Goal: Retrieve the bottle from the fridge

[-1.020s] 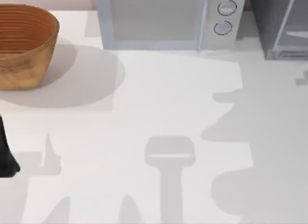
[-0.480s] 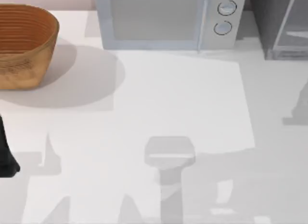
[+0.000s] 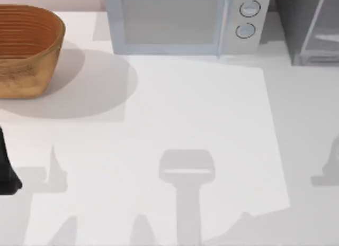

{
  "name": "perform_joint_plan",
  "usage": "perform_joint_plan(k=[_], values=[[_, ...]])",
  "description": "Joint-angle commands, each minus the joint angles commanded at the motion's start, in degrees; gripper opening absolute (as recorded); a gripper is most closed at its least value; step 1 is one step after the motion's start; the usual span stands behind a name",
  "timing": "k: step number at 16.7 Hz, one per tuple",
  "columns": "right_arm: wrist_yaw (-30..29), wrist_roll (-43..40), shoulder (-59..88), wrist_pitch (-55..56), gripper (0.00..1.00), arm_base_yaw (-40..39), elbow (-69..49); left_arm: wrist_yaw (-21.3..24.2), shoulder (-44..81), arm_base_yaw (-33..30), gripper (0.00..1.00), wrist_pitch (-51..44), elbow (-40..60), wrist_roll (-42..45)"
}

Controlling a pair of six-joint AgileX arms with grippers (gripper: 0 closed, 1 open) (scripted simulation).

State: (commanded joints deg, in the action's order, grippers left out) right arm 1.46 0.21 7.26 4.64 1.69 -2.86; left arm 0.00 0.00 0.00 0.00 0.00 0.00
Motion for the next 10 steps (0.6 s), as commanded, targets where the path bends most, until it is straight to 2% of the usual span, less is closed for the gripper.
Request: perform_joint_plan(k=[4, 10], values=[[-1.4, -0.2, -7.0, -4.5, 0.0, -1.6, 2.8, 0.0, 0.0, 0.0, 1.0, 0.0, 0.0, 0.0], [-1.4, -0.1, -7.0, -4.5, 0.0, -1.5, 2.7, 0.0, 0.0, 0.0, 1.0, 0.0, 0.0, 0.0]])
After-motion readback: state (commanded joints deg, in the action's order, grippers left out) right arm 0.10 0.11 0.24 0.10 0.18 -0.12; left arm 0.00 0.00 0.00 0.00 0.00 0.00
